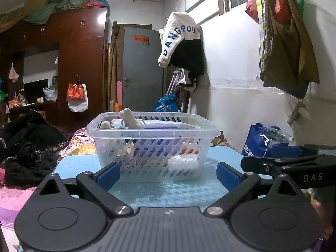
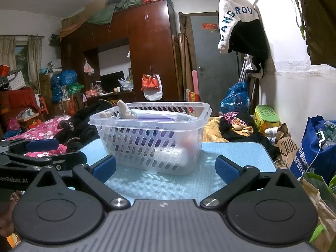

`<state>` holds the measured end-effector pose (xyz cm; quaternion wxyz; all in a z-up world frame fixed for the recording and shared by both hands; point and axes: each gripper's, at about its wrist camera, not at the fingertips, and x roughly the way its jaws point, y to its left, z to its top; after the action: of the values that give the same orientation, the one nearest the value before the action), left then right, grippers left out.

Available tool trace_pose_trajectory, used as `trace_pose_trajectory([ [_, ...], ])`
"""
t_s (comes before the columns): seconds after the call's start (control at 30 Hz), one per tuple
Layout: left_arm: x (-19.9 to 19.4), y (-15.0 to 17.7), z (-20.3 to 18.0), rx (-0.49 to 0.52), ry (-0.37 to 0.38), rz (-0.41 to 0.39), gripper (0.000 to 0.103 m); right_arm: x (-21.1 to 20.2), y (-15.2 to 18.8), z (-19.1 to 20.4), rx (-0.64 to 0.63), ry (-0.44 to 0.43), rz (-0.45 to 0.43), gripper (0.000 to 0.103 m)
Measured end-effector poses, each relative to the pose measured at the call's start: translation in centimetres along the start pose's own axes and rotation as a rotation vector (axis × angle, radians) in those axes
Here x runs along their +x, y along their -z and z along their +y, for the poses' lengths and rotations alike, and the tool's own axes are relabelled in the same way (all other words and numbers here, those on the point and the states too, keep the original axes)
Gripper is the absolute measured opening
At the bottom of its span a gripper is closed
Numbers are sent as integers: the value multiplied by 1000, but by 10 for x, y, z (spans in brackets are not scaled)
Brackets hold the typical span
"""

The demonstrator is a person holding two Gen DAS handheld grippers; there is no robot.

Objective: Organize objects

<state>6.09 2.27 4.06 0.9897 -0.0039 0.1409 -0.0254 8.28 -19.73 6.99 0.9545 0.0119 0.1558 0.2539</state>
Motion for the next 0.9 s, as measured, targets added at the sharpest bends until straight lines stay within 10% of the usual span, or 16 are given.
trace_pose_trajectory([
  [0.9, 6, 1, -1, -3, 6, 12, 99, 2, 3, -2, -7, -1, 6, 103],
])
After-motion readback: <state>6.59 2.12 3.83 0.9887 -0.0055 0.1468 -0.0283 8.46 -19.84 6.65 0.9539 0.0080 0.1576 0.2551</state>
